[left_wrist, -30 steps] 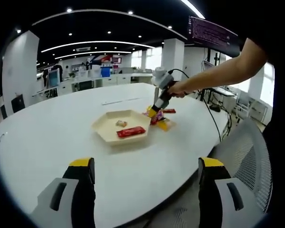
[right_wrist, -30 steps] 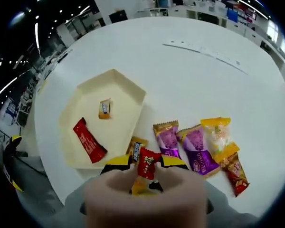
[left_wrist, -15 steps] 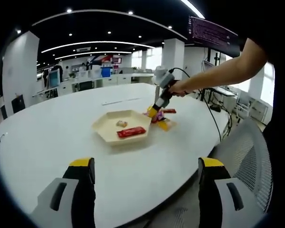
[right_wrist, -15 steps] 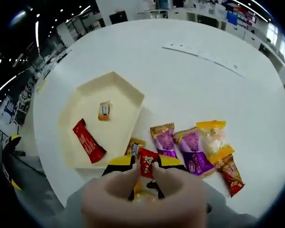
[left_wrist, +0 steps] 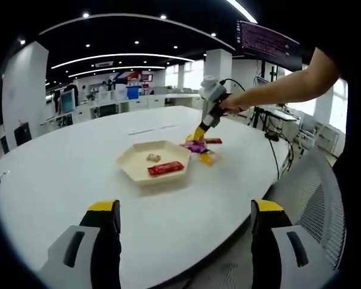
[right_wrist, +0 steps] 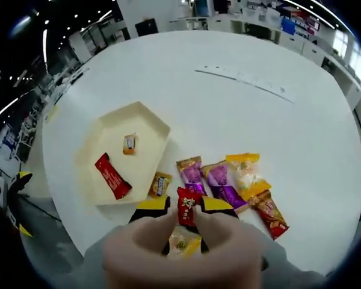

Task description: Place the target food into the container with the food tongs after gripping and lifting it, then release it inside without dropping or visibly crushing the food.

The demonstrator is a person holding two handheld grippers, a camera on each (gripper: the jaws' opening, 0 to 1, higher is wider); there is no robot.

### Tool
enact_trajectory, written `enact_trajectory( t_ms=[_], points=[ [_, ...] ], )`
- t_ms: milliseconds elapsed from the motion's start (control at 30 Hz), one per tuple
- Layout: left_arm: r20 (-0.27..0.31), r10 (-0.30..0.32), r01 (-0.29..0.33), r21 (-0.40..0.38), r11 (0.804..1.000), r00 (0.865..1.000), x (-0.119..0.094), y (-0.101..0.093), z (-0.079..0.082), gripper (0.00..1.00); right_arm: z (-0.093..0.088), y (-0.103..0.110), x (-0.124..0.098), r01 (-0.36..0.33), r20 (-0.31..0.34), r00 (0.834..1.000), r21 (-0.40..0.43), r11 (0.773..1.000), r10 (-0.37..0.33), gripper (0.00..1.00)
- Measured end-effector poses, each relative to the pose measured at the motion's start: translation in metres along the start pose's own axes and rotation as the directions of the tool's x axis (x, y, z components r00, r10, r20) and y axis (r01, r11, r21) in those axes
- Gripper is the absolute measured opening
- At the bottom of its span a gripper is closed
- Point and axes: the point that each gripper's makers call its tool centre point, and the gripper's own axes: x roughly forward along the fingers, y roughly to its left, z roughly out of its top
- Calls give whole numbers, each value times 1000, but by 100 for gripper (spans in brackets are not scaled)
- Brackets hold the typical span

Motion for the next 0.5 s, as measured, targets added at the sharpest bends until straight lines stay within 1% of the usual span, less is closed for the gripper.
enact_trajectory(
  t_ms=[300, 500],
  points=[
    [-4, -1, 1, 10, 1000, 1000, 0, -1, -1, 86, 0, 4, -14, -3, 5, 1000, -8, 1000, 3, 19],
    [14, 12, -12, 0, 1000, 1000, 0, 1, 2, 86, 4, 9, -22, -1, 15, 1000, -41, 999, 1, 19]
  ],
)
